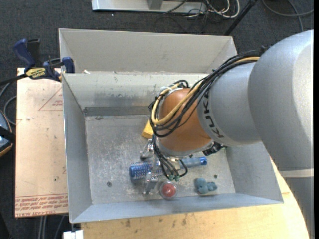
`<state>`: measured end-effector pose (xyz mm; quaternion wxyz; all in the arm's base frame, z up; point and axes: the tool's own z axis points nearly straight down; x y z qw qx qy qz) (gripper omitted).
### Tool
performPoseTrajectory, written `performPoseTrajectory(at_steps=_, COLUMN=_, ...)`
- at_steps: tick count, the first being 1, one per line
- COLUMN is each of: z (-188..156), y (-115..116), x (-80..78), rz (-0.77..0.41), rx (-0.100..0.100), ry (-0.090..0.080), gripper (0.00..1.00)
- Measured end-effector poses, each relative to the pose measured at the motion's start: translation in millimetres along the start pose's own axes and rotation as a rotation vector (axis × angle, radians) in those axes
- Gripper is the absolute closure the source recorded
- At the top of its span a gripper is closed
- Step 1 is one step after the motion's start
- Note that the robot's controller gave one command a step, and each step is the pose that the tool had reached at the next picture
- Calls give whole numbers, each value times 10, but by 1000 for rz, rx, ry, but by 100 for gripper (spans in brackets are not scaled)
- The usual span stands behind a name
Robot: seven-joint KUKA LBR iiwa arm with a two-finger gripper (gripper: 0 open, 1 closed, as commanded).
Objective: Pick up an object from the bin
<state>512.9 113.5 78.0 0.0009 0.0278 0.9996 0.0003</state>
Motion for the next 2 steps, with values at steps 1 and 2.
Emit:
performPoseTrajectory(at_steps=1, z=-36, y=30, x=-5, rz=-4, rx=-2, ry=-2, gripper=100)
performPoseTrajectory(at_steps=2, z=-1393, y=-67, x=-231, rz=-103, rx=-1, ry=-7, gripper=100)
